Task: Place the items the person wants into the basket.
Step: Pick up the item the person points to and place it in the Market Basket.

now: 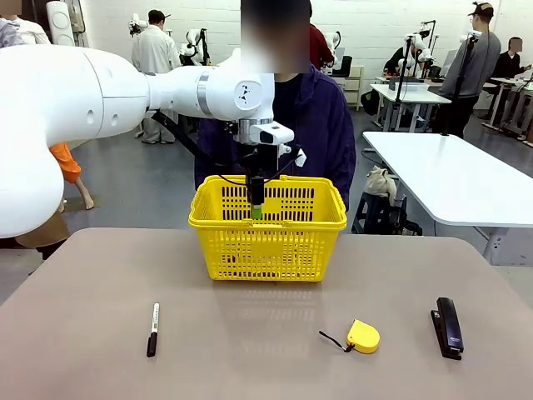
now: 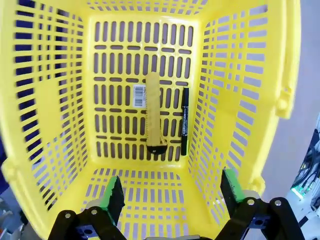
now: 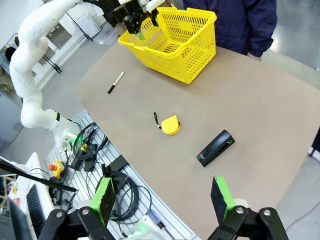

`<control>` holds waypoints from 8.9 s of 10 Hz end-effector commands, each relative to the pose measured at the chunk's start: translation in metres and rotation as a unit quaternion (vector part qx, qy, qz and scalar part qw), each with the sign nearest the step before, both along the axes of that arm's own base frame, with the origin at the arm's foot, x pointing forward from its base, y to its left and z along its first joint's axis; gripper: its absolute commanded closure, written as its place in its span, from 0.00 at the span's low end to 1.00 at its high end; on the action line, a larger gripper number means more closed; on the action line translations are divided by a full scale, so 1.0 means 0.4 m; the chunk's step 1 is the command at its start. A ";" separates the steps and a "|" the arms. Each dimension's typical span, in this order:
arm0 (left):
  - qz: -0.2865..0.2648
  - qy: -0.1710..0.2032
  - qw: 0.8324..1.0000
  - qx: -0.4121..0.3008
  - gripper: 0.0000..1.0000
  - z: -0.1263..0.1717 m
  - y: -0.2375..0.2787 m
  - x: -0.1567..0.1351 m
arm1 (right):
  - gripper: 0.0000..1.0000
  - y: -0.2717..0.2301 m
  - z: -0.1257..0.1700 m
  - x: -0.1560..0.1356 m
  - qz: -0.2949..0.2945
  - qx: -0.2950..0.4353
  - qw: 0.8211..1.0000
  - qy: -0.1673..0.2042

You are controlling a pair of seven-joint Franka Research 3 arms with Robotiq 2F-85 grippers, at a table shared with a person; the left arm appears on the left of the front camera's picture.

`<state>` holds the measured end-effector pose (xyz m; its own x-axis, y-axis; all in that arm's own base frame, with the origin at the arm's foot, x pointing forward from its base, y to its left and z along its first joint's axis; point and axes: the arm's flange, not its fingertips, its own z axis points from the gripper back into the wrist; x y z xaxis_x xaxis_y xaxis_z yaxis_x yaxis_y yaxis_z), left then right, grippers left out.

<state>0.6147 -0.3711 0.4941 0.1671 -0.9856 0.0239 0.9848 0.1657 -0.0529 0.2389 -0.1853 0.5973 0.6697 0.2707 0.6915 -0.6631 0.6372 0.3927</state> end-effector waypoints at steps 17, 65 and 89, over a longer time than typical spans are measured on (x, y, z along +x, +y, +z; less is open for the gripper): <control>0.160 -0.095 0.982 -0.040 0.00 0.199 0.575 -0.581 | 0.00 0.001 0.000 0.003 0.008 0.015 1.000 -0.012; 0.085 -0.103 0.897 -0.421 0.00 0.138 1.230 -0.820 | 0.00 0.000 0.000 0.000 0.000 0.000 1.000 0.000; 0.098 -0.108 0.904 -0.403 0.00 0.141 1.213 -0.832 | 0.00 0.855 -0.414 0.303 -0.063 -0.368 0.911 0.177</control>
